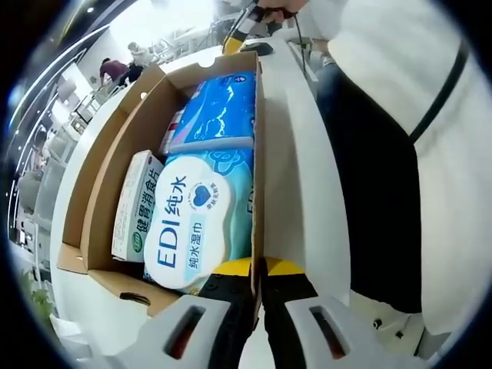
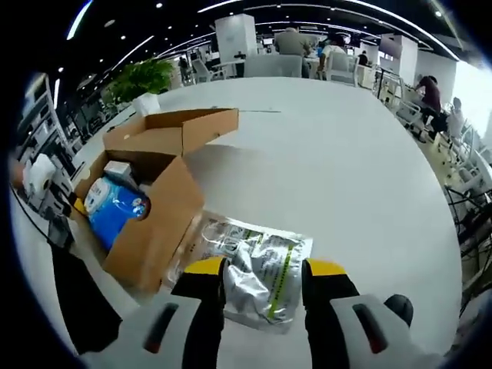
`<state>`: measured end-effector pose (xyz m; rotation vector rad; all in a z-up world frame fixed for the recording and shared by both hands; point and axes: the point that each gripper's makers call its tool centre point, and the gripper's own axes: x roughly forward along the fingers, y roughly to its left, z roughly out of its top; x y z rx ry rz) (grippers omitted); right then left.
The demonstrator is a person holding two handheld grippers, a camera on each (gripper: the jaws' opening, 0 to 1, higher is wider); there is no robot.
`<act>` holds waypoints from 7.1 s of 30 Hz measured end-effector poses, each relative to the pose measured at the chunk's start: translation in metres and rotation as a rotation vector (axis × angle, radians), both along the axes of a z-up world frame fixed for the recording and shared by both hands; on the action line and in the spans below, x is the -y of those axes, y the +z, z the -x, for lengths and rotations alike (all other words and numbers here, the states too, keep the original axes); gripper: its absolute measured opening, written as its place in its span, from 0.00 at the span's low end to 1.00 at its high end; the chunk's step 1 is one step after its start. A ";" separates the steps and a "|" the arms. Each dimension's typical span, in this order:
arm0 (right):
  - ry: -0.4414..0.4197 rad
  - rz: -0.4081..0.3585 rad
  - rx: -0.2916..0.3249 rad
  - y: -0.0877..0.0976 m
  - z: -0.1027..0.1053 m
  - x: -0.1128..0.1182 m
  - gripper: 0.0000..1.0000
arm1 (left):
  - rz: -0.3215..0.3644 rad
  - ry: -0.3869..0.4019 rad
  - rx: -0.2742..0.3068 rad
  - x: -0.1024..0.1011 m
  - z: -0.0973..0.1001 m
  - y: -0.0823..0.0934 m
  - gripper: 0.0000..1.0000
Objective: Operate the shoe box by opening the lid, removing the specified soft item, and placing it in the target area until the item is outside and the box remains undamaged.
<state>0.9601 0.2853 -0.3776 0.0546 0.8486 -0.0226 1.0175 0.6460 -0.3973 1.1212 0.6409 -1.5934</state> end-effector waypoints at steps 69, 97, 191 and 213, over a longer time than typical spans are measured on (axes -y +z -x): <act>0.010 0.113 0.056 -0.037 -0.014 -0.023 0.76 | -0.019 -0.004 0.037 -0.003 -0.002 -0.005 0.03; -0.035 0.116 0.114 -0.036 -0.005 -0.012 0.63 | -0.025 0.015 0.033 -0.002 -0.002 -0.004 0.03; 0.662 0.095 -0.101 0.061 -0.026 -0.143 0.58 | -0.025 0.013 0.058 -0.004 -0.004 -0.007 0.04; 0.744 0.068 -0.265 0.037 -0.043 -0.171 0.63 | -0.021 0.005 0.053 -0.004 -0.004 -0.007 0.04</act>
